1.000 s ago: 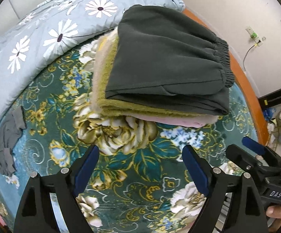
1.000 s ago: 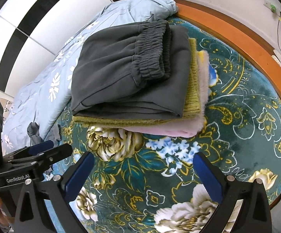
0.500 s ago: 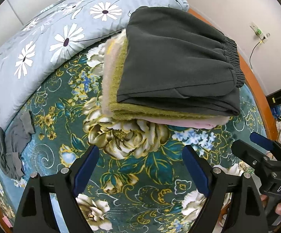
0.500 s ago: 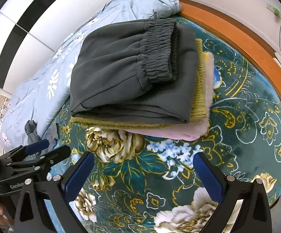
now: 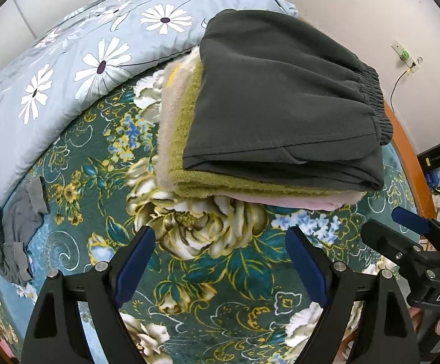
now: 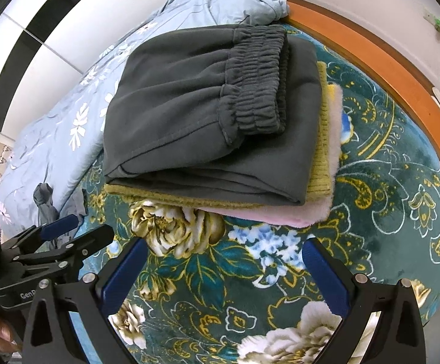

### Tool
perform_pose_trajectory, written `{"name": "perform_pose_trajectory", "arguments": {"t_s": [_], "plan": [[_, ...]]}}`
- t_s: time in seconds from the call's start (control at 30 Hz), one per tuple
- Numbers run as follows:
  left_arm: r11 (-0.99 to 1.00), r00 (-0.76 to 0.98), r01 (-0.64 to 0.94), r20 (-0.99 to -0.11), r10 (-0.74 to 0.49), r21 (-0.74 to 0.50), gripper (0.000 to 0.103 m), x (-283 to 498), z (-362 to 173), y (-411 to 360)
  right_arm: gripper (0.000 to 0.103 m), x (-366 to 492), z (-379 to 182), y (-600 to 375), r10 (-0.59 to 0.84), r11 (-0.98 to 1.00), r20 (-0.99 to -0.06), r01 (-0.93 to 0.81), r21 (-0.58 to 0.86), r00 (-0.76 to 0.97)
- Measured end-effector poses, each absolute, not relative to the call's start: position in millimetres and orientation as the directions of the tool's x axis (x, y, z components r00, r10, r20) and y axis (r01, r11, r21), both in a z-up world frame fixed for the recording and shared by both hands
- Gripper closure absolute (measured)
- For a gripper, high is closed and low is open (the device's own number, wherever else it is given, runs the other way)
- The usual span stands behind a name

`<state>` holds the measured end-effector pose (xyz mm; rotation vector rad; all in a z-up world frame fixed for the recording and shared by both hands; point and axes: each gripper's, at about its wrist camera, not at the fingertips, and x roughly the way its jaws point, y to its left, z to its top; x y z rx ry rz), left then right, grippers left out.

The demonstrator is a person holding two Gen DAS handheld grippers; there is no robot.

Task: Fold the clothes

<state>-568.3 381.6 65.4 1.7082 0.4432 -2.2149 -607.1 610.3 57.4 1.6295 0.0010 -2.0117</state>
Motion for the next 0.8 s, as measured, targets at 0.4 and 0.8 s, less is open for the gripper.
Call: {"name": "perform_pose_trajectory", "arguments": {"t_s": [0.4, 0.8], "plan": [[-0.905, -0.227, 0.420, -0.973, -0.037, -0.064, 0.015, -575, 50, 375, 0.000, -613, 61, 597, -0.376, -0.845, -0.916, 0.459, 0.276, -0.143], [-0.904, -0.226, 0.421, -0.974, -0.030, -0.070, 0.015, -579, 46, 369, 0.000, -613, 56, 592, -0.361, -0.847, -0.923, 0.461, 0.266, -0.132]]}}
